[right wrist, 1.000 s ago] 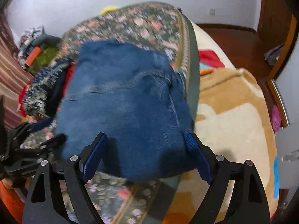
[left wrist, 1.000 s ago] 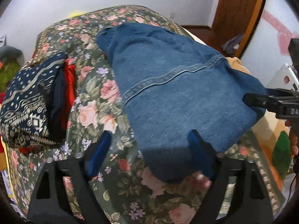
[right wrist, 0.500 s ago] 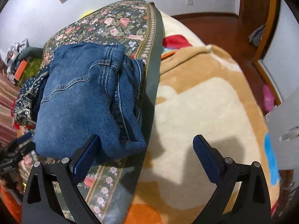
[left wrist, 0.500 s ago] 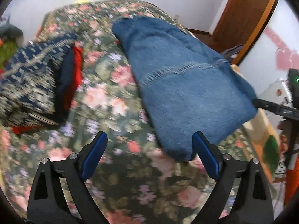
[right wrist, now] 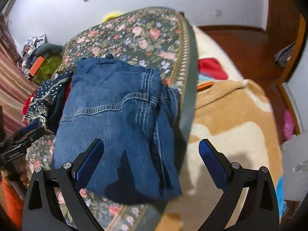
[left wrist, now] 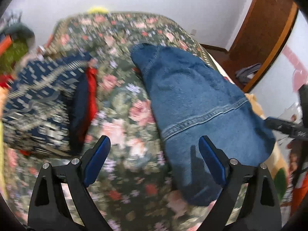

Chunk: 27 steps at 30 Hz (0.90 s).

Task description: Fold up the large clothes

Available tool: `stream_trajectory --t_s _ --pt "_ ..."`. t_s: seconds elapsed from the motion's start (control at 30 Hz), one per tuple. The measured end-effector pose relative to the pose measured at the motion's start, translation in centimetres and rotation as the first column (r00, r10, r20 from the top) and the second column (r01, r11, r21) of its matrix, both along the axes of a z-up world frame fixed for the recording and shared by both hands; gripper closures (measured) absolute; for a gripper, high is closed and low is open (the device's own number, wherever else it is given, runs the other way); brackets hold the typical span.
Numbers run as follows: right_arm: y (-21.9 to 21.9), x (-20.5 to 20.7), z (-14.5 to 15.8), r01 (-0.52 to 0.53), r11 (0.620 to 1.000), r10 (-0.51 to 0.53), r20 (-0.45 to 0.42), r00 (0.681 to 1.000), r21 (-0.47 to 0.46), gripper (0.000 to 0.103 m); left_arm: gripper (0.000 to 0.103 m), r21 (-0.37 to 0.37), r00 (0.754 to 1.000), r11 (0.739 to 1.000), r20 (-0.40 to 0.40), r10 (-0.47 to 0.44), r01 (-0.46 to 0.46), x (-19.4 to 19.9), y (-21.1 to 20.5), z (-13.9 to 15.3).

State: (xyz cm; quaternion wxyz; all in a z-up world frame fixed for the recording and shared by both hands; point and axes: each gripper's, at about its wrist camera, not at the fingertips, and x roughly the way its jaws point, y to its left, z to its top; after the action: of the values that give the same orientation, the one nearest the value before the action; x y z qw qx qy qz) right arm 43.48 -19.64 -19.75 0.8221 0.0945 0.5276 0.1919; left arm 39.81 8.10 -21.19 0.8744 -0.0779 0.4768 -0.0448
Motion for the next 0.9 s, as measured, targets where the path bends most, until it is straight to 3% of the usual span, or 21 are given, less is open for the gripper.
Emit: stream_trajectory --t_s 0.1,0.27,0.47,0.67,0.77,0.83,0.9 --pt "-0.1 2.3 -2.2 -0.013 0.999 0.017 -0.105 0.994 0.041 0.005 0.01 -0.141 0.996 0.99 -0.084 -0.015 0.003 2.0 0.1 -2.1" --pt "-0.6 5.4 -5.5 -0.021 0.991 0.052 -0.234 0.971 0.134 0.005 0.01 -0.335 0.984 0.942 -0.174 -0.04 -0.021 4.7 0.5 -5.3" --pt "-0.7 7.6 -7.5 -0.014 0.965 0.093 -0.29 0.953 0.262 0.005 0.007 -0.42 0.974 0.907 -0.217 -0.064 -0.034 7.2 0.5 -7.6" --pt "-0.4 8.1 -7.8 -0.028 0.939 0.129 -0.275 0.953 0.342 0.005 0.007 -0.461 0.974 0.887 -0.214 -0.075 -0.033 8.4 -0.2 -7.8" --pt "-0.2 7.8 -8.5 -0.007 0.913 0.149 -0.319 0.936 0.407 0.021 0.007 -0.515 0.972 0.856 -0.22 -0.089 -0.038 9.1 -1.1 -8.2" --pt "-0.3 7.5 -8.4 0.007 0.908 0.143 -0.325 0.935 0.419 0.033 0.007 -0.579 0.961 0.814 -0.243 -0.133 -0.034 9.3 -1.7 -8.7" --pt "-0.5 7.2 -7.9 0.02 0.907 0.131 -0.329 0.935 0.42 0.043 0.013 -0.562 0.96 0.826 -0.249 -0.129 -0.035 9.1 -2.0 -9.0"
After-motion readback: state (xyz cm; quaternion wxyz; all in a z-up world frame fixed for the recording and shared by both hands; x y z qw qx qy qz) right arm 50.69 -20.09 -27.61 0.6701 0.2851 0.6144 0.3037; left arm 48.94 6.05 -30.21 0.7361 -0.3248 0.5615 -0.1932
